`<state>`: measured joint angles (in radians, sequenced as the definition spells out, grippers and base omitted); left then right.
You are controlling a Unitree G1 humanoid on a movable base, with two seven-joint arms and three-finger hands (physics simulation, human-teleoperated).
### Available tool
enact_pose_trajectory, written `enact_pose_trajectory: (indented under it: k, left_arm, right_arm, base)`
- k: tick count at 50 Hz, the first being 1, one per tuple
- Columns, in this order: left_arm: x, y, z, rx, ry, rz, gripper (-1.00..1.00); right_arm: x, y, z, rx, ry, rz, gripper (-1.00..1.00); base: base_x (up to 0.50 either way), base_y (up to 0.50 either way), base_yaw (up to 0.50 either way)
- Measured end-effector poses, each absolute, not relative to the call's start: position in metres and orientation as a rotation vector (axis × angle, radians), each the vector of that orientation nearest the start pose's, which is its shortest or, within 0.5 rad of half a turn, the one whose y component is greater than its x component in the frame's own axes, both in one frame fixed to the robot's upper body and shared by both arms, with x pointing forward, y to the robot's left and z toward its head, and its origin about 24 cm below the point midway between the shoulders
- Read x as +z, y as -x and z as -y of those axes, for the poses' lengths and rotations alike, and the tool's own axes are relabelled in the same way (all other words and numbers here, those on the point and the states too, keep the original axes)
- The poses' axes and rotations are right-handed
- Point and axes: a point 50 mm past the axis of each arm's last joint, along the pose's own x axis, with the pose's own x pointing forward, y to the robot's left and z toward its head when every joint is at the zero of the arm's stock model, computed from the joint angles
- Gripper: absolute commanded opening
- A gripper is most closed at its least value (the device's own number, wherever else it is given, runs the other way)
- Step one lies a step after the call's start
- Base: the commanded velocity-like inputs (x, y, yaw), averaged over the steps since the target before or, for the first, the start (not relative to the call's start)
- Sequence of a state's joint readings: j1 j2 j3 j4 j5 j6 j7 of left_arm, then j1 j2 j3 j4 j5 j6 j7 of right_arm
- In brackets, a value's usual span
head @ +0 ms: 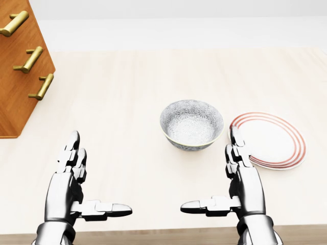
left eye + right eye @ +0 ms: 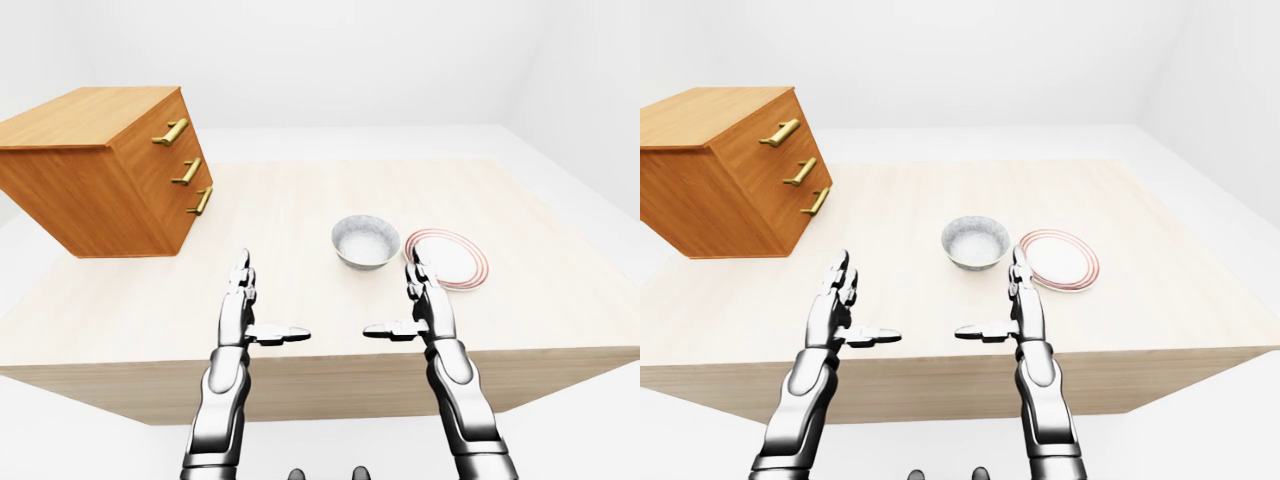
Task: Put the bowl on top of the cabinet.
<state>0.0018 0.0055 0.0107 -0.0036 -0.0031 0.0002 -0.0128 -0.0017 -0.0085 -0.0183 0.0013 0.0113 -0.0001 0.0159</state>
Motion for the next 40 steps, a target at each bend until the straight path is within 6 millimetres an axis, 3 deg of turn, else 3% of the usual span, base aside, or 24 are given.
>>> enact_pose_trajectory:
  k: [35, 40]
  left_arm:
    - [0.042, -0.251, -0.154, 0.0, -0.097, 0.012, 1.0]
    - [0.051, -0.252, -0.16, 0.014, -0.109, 0.037, 1.0]
  right_arm:
    - [0.036, -0.252, 0.162, -0.016, 0.023, -0.02, 1.0]
    - [0.044, -0.252, 0.166, -0.027, 0.027, -0.006, 1.0]
  base:
    - [0.0, 0.0, 0.0]
    - [0.0, 0.0, 0.0]
